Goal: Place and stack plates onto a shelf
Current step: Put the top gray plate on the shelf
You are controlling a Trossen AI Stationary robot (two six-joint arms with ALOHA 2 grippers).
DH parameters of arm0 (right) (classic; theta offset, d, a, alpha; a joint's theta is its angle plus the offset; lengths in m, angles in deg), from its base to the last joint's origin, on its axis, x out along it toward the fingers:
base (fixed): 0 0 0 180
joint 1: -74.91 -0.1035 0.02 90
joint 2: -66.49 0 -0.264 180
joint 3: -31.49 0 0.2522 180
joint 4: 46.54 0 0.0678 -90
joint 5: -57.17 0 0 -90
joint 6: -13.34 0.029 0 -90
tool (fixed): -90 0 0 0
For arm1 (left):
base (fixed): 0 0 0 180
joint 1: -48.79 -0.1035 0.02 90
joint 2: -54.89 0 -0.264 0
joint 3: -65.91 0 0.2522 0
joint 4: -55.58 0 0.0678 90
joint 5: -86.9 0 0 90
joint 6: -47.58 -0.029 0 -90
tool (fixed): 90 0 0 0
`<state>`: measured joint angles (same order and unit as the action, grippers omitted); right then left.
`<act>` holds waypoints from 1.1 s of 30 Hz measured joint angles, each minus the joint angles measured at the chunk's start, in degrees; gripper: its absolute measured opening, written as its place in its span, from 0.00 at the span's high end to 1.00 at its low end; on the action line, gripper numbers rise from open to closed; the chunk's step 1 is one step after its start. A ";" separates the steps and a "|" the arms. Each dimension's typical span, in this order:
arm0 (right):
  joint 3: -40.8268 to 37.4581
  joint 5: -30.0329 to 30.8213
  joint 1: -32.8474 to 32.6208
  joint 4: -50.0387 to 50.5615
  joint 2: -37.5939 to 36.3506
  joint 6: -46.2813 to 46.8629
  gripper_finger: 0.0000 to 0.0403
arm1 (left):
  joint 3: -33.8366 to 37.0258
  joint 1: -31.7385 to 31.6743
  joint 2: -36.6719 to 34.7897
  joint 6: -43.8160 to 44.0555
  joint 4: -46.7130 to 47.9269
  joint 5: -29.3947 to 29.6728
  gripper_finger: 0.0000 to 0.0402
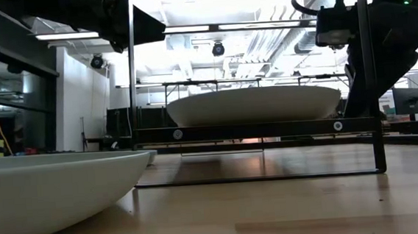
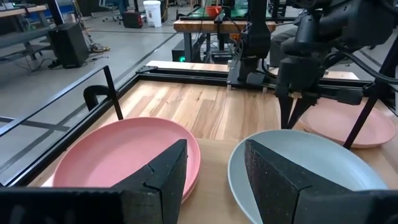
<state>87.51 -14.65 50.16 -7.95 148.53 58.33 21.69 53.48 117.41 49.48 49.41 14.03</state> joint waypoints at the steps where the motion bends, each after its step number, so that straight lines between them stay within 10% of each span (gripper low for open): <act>1: 0.00 0.00 0.00 -0.47 -0.02 0.01 1.00 | 0.00 -0.01 0.00 0.00 0.04 0.00 0.62; 33: 0.00 0.05 0.00 -11.73 -0.05 -5.01 1.00 | 0.00 0.00 0.00 -0.02 0.81 0.26 0.62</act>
<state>87.51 -14.60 50.16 -19.69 148.48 53.32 21.69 53.48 117.41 49.45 50.22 14.29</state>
